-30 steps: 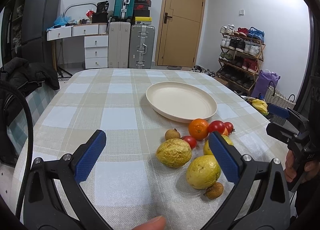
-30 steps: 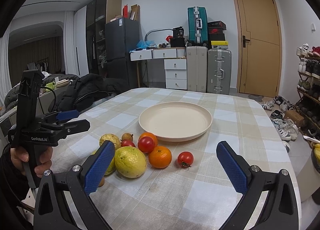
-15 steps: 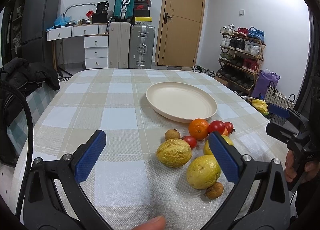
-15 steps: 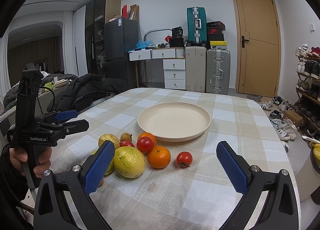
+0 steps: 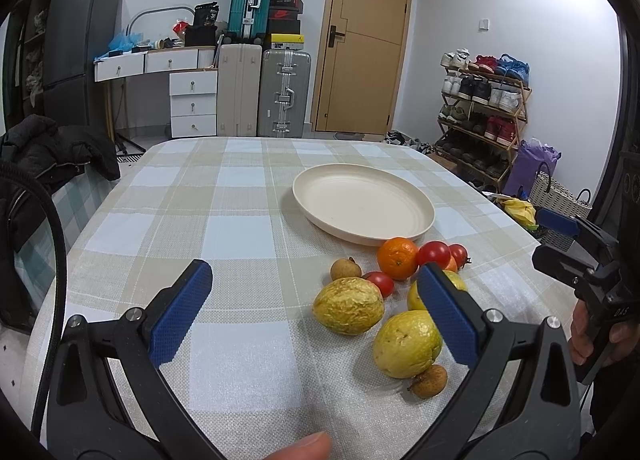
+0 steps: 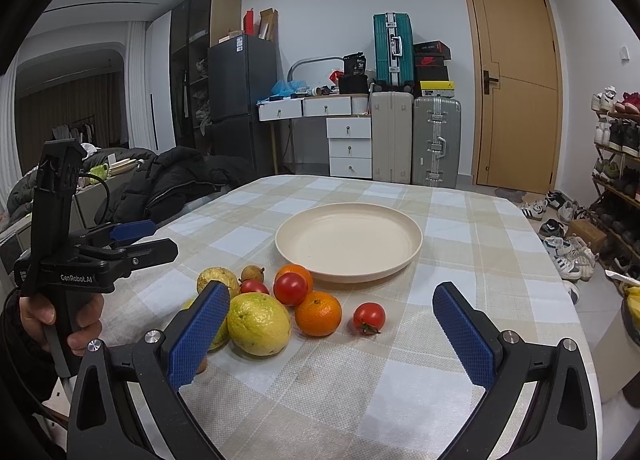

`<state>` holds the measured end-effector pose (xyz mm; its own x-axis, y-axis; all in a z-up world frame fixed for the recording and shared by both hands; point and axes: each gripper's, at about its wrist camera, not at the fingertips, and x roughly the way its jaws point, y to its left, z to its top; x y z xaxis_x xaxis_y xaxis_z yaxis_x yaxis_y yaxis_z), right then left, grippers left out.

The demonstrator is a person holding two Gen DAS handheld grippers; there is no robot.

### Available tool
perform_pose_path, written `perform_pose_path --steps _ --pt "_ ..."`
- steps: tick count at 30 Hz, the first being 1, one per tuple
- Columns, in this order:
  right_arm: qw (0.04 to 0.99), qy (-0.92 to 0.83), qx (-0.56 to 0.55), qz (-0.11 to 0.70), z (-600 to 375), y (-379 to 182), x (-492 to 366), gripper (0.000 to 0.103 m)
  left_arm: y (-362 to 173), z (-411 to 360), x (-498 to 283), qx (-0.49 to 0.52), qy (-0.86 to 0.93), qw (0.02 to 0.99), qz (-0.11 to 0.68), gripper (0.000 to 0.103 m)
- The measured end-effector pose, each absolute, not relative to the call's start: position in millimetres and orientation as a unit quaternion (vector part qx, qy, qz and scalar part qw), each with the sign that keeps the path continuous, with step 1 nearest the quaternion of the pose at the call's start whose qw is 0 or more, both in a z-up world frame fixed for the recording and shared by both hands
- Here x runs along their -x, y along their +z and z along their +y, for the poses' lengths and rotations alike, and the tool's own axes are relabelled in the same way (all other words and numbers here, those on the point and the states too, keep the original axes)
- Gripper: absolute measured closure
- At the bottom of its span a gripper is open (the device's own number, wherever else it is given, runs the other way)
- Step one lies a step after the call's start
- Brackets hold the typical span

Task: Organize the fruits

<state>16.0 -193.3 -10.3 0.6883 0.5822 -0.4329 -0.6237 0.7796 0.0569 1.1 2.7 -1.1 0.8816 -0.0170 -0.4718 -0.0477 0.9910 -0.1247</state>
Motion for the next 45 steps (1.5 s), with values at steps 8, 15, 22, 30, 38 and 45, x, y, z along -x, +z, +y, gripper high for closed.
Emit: perform_pose_path --steps 8,15,22,30,38,45 --pt "0.917 0.329 0.048 0.219 -192.2 -10.8 -15.1 0.000 -1.6 2.7 -1.8 0.065 0.007 0.968 0.243 0.001" --pt "0.917 0.329 0.048 0.221 -191.4 -11.4 -15.4 0.000 -1.1 2.1 -1.5 0.064 0.002 0.968 0.241 0.001" --pt "0.917 0.328 0.048 0.222 -190.9 -12.1 -16.0 0.000 -0.3 1.0 -0.2 0.059 0.004 0.969 0.240 0.001" --pt "0.917 0.327 0.050 0.222 -191.6 -11.4 -16.2 0.000 1.2 -0.6 2.4 0.054 0.002 0.970 0.238 0.001" --pt "0.918 0.310 0.053 0.241 -190.4 -12.2 -21.7 0.000 0.7 -3.1 -0.2 0.047 0.006 0.968 0.245 0.001" --pt "0.908 0.303 0.065 0.282 -187.1 -16.0 -28.7 0.000 -3.2 -7.0 -7.3 0.052 -0.016 0.961 0.272 0.001"
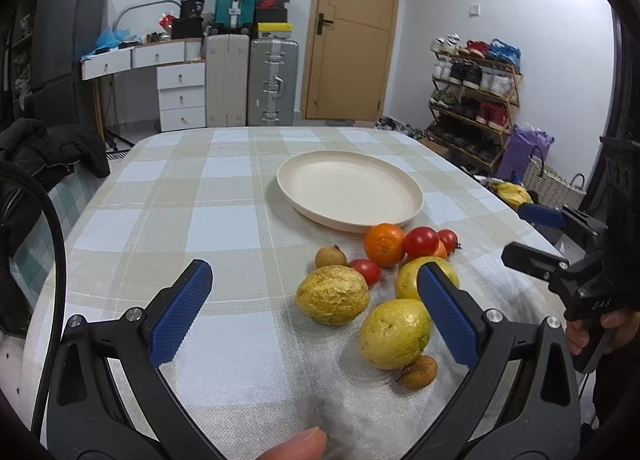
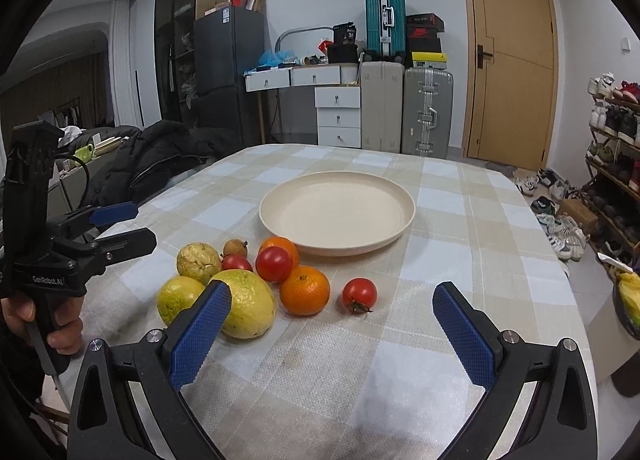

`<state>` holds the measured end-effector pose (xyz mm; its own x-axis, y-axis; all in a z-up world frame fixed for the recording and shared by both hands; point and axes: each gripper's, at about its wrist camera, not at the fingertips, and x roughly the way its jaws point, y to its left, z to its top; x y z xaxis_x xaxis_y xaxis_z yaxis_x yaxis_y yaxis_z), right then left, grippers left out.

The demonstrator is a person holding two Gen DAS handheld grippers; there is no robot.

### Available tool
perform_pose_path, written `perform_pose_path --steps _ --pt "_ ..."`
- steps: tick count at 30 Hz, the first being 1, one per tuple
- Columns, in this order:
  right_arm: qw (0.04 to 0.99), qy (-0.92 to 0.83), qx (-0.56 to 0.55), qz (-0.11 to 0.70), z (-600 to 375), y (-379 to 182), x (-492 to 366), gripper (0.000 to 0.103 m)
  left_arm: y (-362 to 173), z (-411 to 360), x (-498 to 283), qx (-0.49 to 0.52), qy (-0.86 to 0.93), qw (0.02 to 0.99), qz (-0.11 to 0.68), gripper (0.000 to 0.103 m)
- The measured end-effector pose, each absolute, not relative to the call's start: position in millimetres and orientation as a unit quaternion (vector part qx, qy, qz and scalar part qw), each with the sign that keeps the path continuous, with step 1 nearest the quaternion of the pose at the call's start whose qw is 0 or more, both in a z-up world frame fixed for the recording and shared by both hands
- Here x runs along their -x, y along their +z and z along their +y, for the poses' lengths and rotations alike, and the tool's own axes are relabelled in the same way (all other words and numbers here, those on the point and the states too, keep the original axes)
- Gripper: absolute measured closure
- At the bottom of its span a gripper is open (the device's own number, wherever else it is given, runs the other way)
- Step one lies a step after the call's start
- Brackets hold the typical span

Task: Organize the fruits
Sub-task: 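Close the left tool on a yellow citrus while the right tool grasps another yellow citrus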

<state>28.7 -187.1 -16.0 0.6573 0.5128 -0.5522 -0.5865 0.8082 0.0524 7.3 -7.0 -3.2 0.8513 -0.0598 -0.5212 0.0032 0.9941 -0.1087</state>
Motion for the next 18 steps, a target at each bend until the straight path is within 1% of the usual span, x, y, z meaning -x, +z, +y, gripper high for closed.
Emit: perform_pose_path --steps 6,10,11,15,18 --pt "0.893 0.314 0.060 0.318 -183.3 -16.1 -31.0 0.001 -8.0 -20.7 -14.1 0.044 -0.039 0.949 0.310 0.001" --pt "0.877 0.330 0.059 0.343 -175.0 -22.5 -32.5 0.006 -16.2 -31.7 -20.6 0.024 -0.057 0.939 0.338 0.008" --pt "0.874 0.332 0.058 0.349 -173.3 -24.6 -33.5 0.007 -18.7 -33.6 -21.9 0.021 -0.056 0.937 0.343 0.008" --pt "0.863 0.337 0.063 0.372 -166.8 -33.7 -36.4 0.016 -28.7 -39.7 -25.6 0.021 -0.074 0.927 0.366 0.011" --pt "0.855 0.343 0.061 0.384 -163.0 -40.0 -37.2 0.016 -34.6 -45.7 -29.3 0.014 -0.078 0.921 0.381 0.012"
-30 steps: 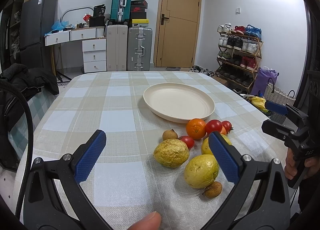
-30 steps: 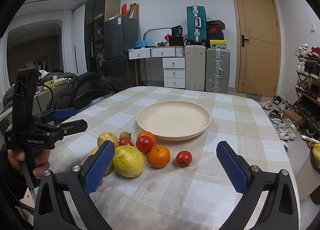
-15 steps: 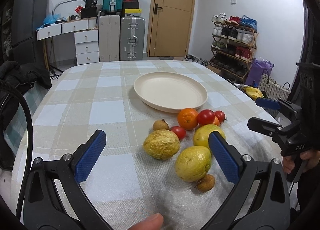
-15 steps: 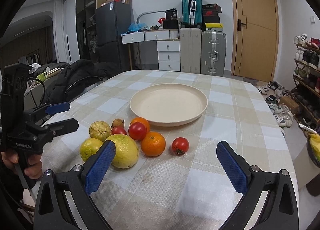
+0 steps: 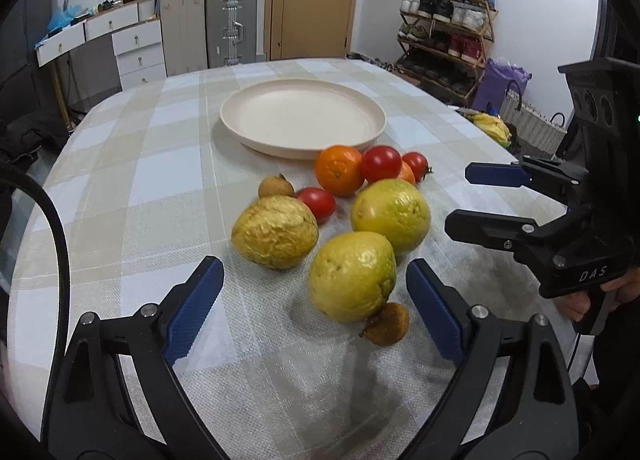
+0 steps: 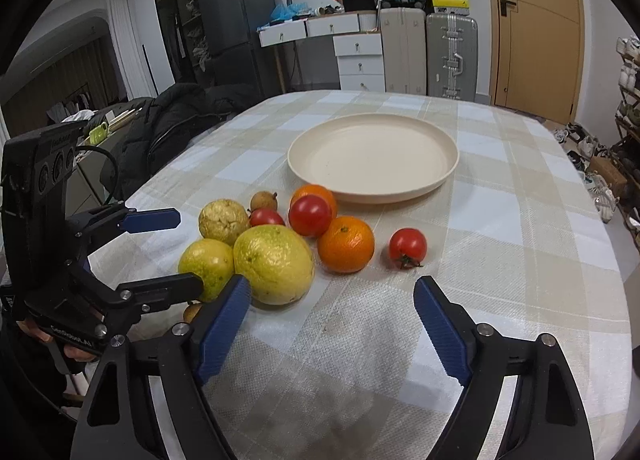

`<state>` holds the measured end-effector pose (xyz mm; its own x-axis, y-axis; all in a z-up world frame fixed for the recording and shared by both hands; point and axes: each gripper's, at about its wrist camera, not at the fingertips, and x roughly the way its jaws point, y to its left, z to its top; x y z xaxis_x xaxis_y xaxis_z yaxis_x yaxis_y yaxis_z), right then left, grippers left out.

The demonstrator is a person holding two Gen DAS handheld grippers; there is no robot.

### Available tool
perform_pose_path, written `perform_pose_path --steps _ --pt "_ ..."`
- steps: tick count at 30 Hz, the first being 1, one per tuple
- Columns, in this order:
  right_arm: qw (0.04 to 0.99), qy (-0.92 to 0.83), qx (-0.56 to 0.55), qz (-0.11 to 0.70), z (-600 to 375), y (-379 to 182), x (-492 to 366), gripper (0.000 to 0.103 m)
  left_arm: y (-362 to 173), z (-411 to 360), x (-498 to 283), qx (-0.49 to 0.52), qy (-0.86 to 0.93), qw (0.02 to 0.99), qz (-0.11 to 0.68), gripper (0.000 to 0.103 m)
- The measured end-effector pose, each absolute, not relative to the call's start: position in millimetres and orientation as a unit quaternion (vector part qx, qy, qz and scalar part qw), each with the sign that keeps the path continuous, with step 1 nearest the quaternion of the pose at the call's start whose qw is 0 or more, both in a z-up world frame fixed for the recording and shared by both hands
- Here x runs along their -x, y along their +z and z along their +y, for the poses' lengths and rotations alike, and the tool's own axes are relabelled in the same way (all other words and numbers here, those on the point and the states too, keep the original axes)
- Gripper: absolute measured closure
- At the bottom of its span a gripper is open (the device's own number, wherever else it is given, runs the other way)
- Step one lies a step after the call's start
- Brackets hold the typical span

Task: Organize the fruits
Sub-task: 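Close the left tool on a yellow citrus while the right tool grasps another yellow citrus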

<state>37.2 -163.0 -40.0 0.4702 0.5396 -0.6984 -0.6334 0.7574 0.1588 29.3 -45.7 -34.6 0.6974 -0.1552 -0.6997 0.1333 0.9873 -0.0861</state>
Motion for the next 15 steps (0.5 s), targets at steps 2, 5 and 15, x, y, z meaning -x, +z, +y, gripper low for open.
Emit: perform_pose_path --steps 2,5,15 --pt "0.850 0.347 0.056 0.392 -160.6 -43.4 -38.7 0.016 -37.1 -48.6 -31.3 0.019 -0.086 0.918 0.386 0.014" --pt "0.846 0.349 0.052 0.400 -156.4 -46.4 -41.2 0.017 -42.1 -51.2 -36.1 0.028 -0.095 0.912 0.399 0.022" --pt "0.840 0.349 0.057 0.411 -144.8 -49.1 -46.0 0.017 -47.3 -52.5 -40.6 0.051 -0.122 0.900 0.416 0.055"
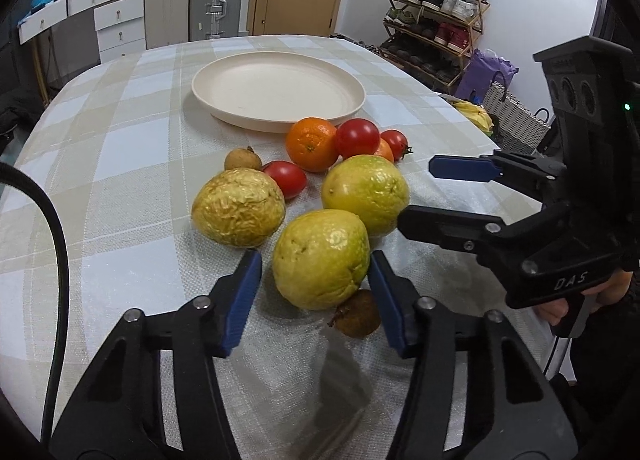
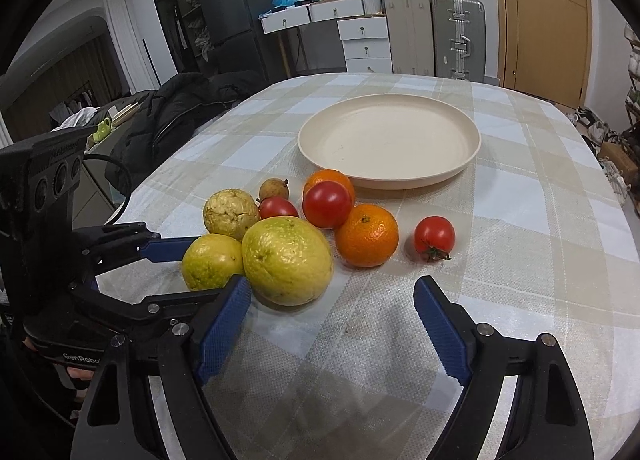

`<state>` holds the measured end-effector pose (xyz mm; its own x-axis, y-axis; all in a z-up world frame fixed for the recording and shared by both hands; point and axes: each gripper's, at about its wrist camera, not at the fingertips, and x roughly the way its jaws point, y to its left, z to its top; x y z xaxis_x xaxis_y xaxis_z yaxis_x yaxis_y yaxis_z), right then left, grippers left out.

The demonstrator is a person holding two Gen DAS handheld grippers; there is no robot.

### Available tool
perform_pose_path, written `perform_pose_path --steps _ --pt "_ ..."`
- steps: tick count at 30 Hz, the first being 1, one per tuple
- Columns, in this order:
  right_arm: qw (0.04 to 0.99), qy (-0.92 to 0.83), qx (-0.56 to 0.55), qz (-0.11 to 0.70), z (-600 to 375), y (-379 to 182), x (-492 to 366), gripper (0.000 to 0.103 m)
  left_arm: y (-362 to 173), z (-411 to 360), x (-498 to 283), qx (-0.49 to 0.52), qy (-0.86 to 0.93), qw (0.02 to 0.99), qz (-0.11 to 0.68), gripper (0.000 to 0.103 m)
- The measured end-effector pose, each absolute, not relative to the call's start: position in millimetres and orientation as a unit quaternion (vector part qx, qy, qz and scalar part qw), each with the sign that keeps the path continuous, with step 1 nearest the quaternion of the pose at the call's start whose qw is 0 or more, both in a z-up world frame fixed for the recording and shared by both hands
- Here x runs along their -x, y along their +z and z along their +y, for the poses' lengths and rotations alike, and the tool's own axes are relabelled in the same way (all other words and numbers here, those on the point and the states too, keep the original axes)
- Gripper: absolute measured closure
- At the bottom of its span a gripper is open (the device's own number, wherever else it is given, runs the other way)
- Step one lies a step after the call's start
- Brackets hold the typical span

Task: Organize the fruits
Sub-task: 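Close the left tool on a yellow citrus while the right tool grasps another yellow citrus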

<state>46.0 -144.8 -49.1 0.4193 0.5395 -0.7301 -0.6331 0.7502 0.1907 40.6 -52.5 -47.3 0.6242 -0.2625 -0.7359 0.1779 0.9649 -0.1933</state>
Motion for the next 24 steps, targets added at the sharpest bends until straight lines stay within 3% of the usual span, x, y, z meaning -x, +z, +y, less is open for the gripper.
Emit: perform_pose_path --steps 24 --pt "0.817 0.378 0.053 0.432 -114.8 -55.9 -53.3 0.027 -18.6 -23.0 -20.2 0.089 -0.115 0.917 0.373 0.057"
